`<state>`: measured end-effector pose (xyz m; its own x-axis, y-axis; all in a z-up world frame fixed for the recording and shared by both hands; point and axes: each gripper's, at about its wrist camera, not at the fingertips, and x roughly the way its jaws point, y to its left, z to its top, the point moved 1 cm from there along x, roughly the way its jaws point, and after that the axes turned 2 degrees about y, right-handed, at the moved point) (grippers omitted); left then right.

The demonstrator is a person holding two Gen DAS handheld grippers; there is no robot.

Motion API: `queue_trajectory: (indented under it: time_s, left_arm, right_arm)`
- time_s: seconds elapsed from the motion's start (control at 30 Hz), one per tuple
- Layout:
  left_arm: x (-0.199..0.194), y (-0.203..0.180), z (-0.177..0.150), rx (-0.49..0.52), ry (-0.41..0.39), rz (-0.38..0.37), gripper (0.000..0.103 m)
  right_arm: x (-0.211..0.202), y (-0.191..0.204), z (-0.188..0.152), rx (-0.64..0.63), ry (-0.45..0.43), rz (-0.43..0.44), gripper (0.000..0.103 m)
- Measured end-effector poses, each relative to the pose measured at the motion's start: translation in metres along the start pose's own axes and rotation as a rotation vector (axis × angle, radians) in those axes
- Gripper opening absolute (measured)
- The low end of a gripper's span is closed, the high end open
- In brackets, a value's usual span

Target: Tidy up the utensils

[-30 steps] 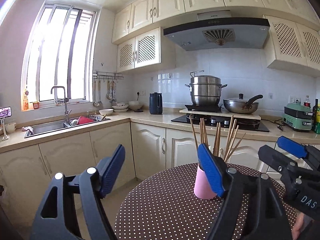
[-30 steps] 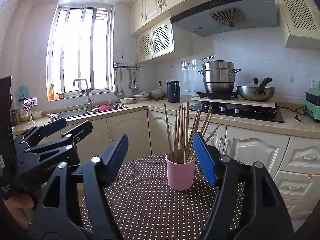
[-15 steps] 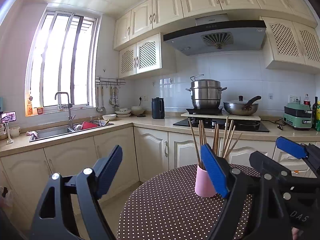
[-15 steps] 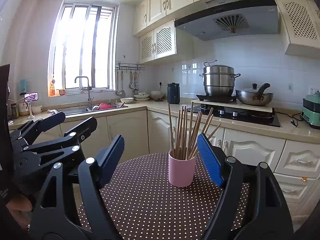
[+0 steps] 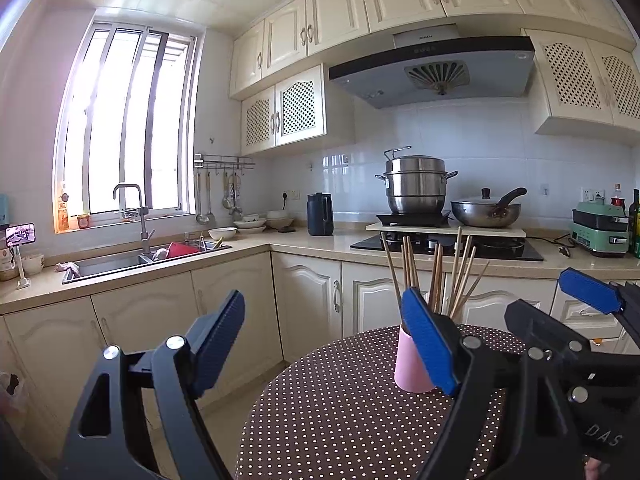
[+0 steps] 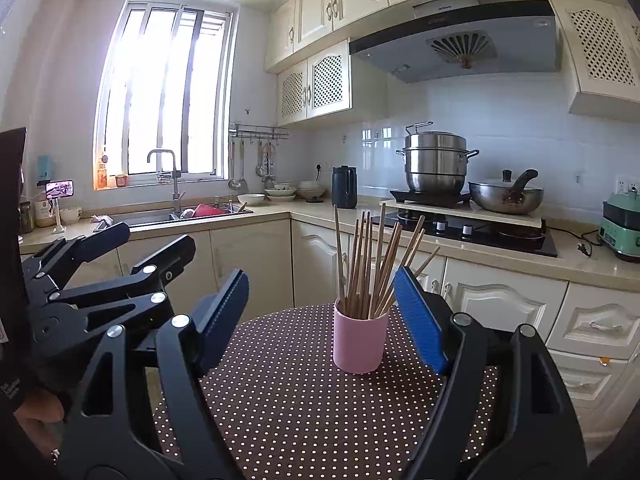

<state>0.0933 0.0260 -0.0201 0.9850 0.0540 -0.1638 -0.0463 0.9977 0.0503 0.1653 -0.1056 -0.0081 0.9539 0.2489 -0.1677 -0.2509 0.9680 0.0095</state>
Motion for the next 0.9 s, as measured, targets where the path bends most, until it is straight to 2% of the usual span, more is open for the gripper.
queue_trajectory:
  time_s: [0.9]
  left_arm:
    - [0.0028,0.0026,-0.0004,0.014,0.003,0.012,0.079]
  right_arm:
    - [0.0057,0.0009,0.0018,0.015,0.010,0.012,0.075]
